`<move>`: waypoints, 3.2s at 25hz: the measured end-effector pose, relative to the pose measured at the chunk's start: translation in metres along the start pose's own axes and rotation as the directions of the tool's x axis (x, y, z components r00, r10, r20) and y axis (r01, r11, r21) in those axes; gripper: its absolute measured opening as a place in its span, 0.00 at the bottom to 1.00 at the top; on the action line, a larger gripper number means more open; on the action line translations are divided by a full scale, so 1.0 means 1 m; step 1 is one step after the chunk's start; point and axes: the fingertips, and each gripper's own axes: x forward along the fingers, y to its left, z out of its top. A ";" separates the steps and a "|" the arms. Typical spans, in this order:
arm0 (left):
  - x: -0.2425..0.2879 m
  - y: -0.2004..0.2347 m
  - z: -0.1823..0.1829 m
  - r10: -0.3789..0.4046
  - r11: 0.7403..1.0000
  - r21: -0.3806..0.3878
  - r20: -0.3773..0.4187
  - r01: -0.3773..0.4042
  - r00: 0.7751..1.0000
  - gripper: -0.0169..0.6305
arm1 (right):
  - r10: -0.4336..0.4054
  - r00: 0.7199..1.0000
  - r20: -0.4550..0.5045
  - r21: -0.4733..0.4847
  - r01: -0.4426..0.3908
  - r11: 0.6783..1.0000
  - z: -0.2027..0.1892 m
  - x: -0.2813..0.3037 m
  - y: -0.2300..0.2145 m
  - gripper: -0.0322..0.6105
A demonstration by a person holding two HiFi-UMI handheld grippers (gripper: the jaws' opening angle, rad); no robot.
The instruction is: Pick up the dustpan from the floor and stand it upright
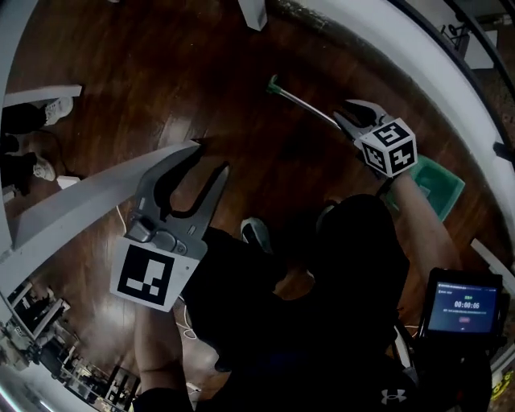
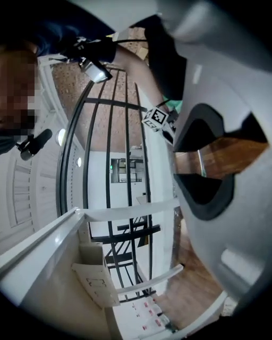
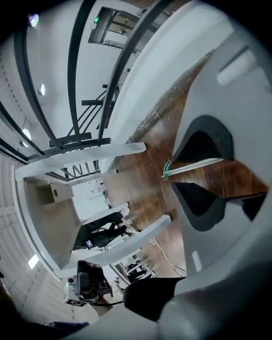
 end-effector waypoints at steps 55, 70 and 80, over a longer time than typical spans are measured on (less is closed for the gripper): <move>-0.006 0.056 -0.015 0.166 0.984 0.046 0.104 -0.172 0.981 0.22 | -0.072 0.924 -0.376 -0.373 -0.080 0.924 -0.051 0.164 -0.001 0.19; 0.009 0.077 -0.019 0.096 0.995 0.016 0.127 -0.099 0.987 0.22 | -0.050 0.947 -0.318 -0.318 -0.056 0.947 -0.036 0.154 0.000 0.18; 0.014 0.081 -0.029 0.069 0.998 -0.022 0.085 -0.067 0.994 0.21 | -0.050 0.952 -0.301 -0.286 -0.040 0.957 -0.032 0.147 0.002 0.18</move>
